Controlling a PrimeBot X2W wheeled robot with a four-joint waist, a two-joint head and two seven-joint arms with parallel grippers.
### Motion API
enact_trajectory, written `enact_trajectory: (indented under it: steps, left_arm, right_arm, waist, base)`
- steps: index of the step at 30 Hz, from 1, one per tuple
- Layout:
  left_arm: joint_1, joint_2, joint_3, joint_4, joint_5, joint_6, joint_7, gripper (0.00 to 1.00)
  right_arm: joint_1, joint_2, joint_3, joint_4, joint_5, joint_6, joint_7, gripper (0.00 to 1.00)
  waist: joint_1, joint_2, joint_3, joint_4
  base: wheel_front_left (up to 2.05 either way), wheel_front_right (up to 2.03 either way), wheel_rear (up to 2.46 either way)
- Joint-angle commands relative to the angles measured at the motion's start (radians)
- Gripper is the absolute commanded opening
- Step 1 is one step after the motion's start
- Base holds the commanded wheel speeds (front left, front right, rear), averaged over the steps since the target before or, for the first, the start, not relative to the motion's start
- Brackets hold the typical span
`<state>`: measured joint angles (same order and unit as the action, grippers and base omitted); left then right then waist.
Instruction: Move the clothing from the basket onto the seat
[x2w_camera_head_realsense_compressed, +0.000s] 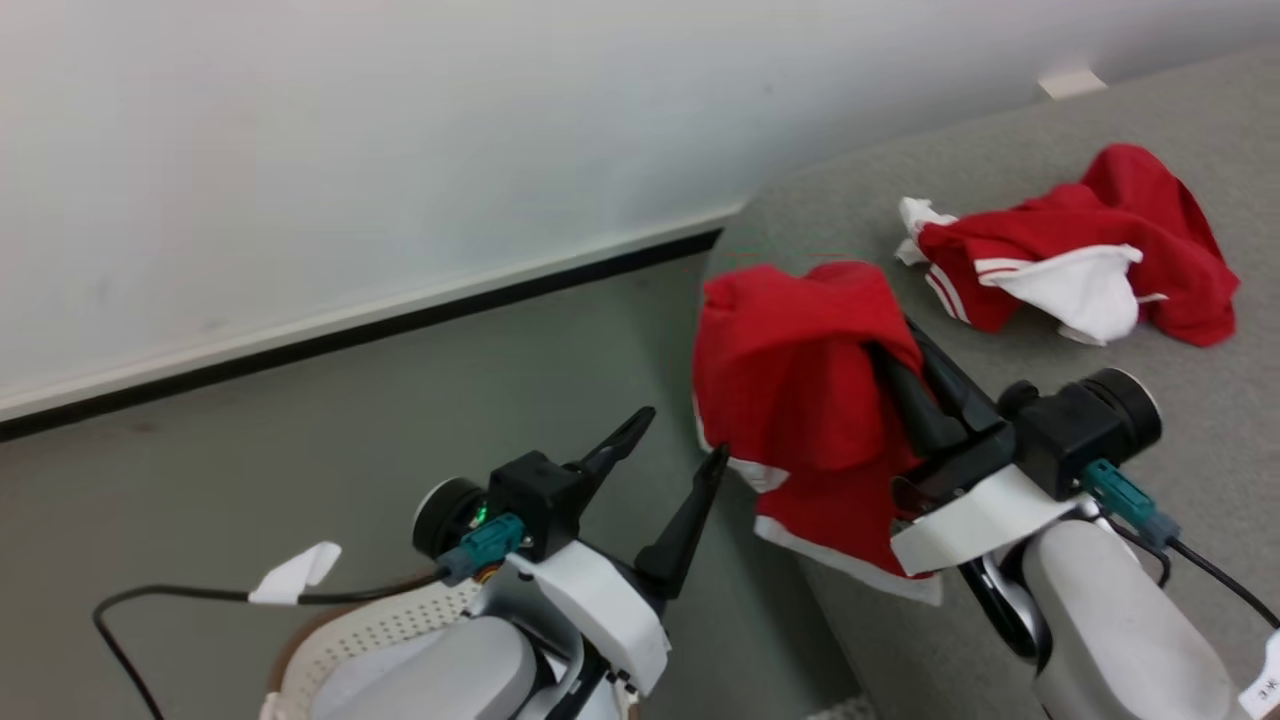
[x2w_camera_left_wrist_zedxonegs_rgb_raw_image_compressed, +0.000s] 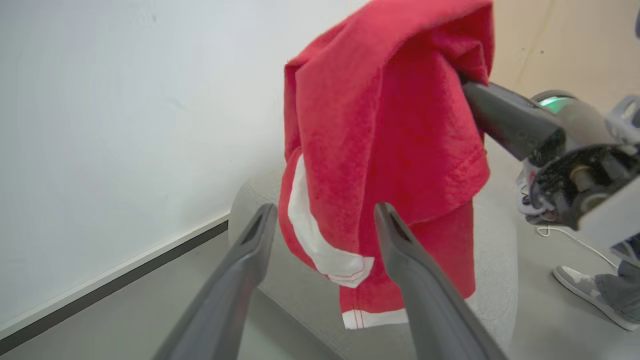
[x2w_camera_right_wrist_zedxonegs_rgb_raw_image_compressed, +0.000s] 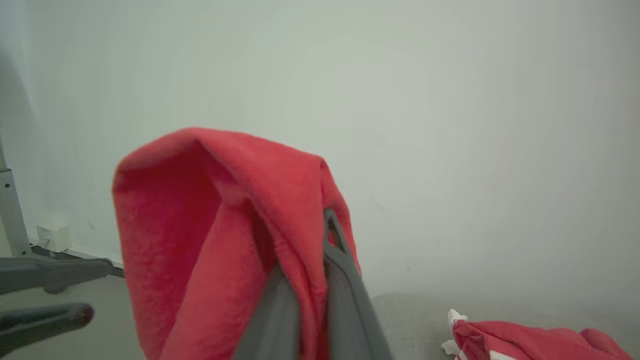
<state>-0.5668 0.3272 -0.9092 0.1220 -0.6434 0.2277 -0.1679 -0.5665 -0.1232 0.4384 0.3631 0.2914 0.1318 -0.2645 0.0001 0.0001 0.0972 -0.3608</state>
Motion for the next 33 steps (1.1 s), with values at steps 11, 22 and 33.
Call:
enact_trajectory:
  steps: [11,22,33]
  left_arm:
    - [-0.097,-0.013,-0.038,-0.012,0.058,-0.025,0.016,1.0]
    - [-0.239,-0.02,-0.041,-0.02,0.113,-0.057,0.032,1.0]
    - [-0.272,-0.038,-0.039,-0.005,0.119,-0.062,-0.012,1.0]
  right_arm:
    - [-0.003,-0.083,-0.202,-0.086,0.028,-0.002,0.0,0.0]
    - [-0.377,-0.303,-0.424,-0.008,0.02,-0.002,0.08,0.0]
    - [-0.547,-0.471,-0.723,0.408,-0.134,-0.002,0.055,0.0]
  waist:
    - [-0.0001,-0.0001,0.212,-0.049]
    - [-0.0001,-0.0001,0.453,0.079]
    - [-0.0001,-0.0001,0.545,0.184]
  base:
    - [0.0,0.0,0.0]
    - [0.0,0.0,0.0]
    - [0.0,0.0,0.0]
